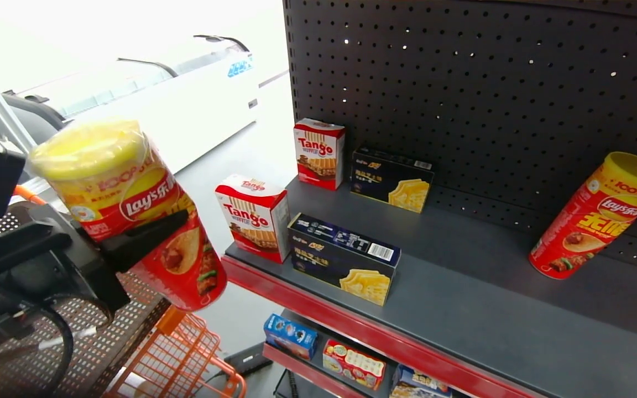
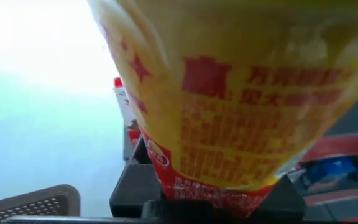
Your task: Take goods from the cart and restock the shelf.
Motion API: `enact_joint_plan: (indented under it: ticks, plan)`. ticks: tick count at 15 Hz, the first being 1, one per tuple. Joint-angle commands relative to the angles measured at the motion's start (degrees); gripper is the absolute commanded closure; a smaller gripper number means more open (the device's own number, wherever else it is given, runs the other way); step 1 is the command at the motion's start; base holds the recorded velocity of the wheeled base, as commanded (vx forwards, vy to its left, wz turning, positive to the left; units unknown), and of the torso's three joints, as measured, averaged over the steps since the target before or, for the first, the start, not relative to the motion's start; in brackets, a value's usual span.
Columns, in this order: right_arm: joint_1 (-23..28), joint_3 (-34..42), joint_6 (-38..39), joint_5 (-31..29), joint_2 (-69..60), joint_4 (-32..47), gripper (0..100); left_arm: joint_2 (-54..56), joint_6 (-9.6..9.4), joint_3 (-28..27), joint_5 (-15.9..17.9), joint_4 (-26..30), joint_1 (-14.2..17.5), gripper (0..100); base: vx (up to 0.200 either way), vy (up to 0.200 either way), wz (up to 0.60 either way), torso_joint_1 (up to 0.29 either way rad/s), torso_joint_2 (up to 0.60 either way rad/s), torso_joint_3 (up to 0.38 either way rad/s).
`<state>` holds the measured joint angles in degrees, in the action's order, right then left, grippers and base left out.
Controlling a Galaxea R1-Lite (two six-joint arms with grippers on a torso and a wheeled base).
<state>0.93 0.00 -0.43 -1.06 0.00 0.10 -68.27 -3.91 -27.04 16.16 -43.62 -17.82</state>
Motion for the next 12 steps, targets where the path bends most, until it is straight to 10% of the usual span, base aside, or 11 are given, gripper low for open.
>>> enact_joint_plan:
  ticks: [1, 8, 12]
  plan:
    - [0.0, 0.0, 0.0, 0.0, 0.0, 0.0, 0, 2.9, -0.22, 1.2, 0.6, 0.4, -3.1, 100, 0.0, 0.0, 0.0, 0.0, 0.0, 0.0]
    - [0.0, 0.0, 0.0, 0.0, 0.0, 0.0, 0, 2.3, 1.28, 2.2, 2.5, 0.0, -15.2, 100, 0.0, 0.0, 0.0, 0.0, 0.0, 0.0]
    - [0.0, 0.0, 0.0, 0.2, 0.0, 0.0, 0, 2.4, 1.28, 3.1, 3.4, 0.5, -16.8, 100, 0.0, 0.0, 0.0, 0.0, 0.0, 0.0]
